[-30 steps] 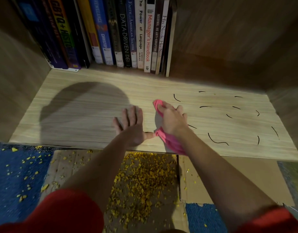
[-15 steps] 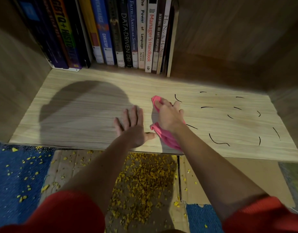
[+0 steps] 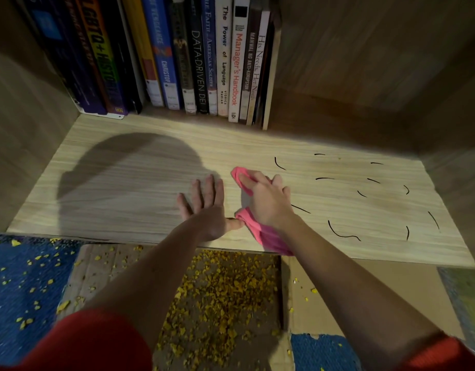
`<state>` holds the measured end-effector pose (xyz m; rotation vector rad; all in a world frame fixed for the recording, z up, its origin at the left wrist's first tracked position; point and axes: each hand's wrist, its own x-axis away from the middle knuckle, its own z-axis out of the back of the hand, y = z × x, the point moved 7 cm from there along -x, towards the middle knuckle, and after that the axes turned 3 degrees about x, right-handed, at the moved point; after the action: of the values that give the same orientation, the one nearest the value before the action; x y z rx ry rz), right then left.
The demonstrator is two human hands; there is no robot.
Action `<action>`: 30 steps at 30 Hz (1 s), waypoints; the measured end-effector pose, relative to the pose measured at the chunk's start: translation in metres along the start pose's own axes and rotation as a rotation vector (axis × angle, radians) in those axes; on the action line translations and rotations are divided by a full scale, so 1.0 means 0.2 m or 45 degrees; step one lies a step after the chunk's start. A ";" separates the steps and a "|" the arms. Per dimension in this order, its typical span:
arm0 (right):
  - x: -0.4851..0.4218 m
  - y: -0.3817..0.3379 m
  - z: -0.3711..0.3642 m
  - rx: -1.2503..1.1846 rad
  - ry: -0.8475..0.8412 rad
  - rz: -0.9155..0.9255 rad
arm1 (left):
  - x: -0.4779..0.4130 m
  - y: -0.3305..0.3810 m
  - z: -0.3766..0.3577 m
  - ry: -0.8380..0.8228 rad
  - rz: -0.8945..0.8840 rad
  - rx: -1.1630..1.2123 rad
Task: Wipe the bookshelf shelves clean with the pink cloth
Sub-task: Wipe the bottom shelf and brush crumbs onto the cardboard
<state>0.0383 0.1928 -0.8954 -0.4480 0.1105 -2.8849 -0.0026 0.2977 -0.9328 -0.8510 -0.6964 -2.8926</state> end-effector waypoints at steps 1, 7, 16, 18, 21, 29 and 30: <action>-0.03 0.01 0.02 -0.028 0.006 -0.032 | 0.00 0.00 0.00 -0.012 -0.004 0.010; 0.03 -0.05 -0.01 0.007 0.007 0.020 | 0.01 0.00 0.00 -0.044 -0.028 0.037; 0.09 -0.02 -0.04 0.009 0.045 -0.136 | 0.01 0.00 0.00 -0.175 -0.066 0.037; -0.01 -0.02 -0.01 -0.059 0.033 -0.180 | 0.01 0.00 0.00 -0.171 -0.064 0.025; -0.09 -0.01 0.03 -0.088 0.039 -0.182 | 0.00 -0.01 -0.01 -0.172 -0.060 -0.003; 0.18 0.02 -0.08 0.063 -0.026 0.059 | 0.02 -0.01 0.01 -0.051 -0.117 0.110; 0.23 0.03 -0.09 0.071 -0.023 0.054 | 0.03 -0.01 0.02 -0.016 -0.131 0.132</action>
<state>-0.0097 0.1770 -0.9001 -0.4555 0.0366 -2.8338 -0.0055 0.3016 -0.9282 -0.8457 -0.9081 -2.9116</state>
